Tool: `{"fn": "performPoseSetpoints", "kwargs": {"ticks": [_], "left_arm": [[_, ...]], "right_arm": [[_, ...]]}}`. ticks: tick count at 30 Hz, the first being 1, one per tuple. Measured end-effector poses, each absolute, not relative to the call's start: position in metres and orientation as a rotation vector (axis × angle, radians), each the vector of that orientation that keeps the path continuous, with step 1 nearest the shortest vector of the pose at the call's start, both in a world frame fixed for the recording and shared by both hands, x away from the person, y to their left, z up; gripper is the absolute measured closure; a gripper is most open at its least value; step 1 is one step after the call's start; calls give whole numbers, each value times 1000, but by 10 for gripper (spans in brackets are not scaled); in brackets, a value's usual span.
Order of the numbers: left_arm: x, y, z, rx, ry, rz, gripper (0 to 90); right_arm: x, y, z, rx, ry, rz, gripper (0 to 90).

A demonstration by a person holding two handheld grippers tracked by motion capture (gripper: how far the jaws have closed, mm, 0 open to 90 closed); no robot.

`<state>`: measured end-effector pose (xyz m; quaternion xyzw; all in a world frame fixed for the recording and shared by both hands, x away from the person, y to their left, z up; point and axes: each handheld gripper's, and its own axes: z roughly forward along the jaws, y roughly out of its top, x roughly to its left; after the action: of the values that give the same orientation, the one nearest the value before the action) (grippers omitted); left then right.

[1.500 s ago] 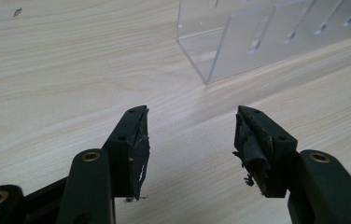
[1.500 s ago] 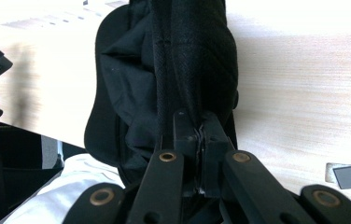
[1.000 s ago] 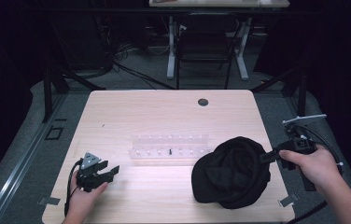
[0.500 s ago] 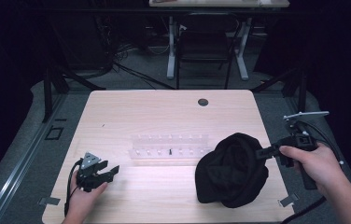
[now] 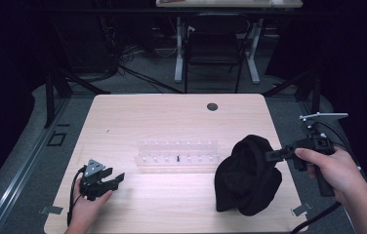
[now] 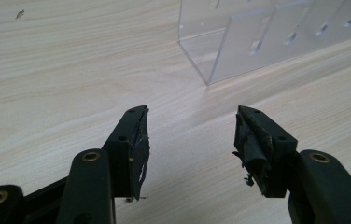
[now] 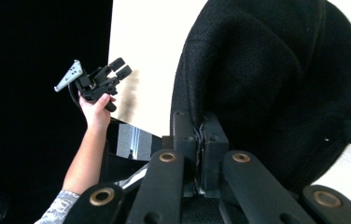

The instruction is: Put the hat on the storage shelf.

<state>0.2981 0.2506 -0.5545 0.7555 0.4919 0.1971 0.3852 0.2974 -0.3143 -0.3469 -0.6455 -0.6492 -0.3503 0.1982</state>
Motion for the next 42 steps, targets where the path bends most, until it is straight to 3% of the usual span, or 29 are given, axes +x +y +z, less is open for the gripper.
{"fn": "performPoseSetpoints", "kwargs": {"ticks": [42], "left_arm": [[299, 252, -555, 1920, 1259, 503, 449]], "right_arm": [[308, -306, -289, -1699, -1813, -1197, 883]]}}
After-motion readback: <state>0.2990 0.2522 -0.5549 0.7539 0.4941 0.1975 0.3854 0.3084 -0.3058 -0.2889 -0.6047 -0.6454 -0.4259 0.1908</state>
